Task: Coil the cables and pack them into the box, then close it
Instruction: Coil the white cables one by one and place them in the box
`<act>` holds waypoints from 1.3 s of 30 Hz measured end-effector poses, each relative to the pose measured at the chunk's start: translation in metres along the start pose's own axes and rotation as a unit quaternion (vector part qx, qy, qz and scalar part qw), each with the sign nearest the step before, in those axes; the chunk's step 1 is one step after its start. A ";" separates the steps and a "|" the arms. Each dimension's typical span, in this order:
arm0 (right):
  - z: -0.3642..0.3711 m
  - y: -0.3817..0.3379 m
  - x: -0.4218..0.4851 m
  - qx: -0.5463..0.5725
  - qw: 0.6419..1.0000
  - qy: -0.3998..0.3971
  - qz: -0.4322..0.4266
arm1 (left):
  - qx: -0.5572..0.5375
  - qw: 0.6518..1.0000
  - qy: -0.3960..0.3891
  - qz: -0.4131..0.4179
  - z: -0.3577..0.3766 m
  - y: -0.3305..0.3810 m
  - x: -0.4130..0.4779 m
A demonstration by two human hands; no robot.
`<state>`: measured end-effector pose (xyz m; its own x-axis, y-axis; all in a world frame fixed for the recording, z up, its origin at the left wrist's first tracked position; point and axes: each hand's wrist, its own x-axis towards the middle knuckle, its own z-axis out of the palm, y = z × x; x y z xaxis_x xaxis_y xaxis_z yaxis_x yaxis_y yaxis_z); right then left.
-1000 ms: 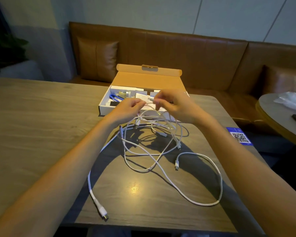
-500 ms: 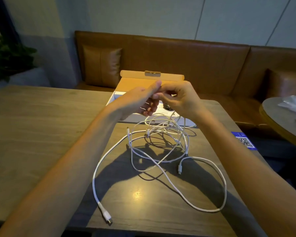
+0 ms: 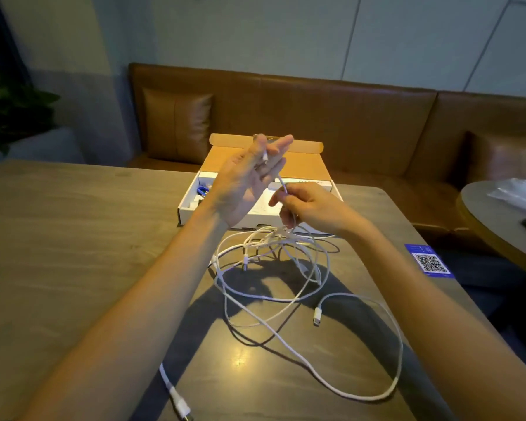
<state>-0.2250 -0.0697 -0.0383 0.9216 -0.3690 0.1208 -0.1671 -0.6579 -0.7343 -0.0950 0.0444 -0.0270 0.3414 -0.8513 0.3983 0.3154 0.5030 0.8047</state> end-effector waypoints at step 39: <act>0.011 0.009 0.046 -0.073 0.988 0.116 -0.072 | -0.188 0.981 0.023 -0.036 -0.026 -0.020 0.023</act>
<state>-0.1798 -0.0852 -0.0470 0.8371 -0.3939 0.3795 -0.1038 -0.7956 -0.5969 -0.0708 0.0186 -0.0454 0.3438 -0.8831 0.3194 0.6411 0.4692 0.6073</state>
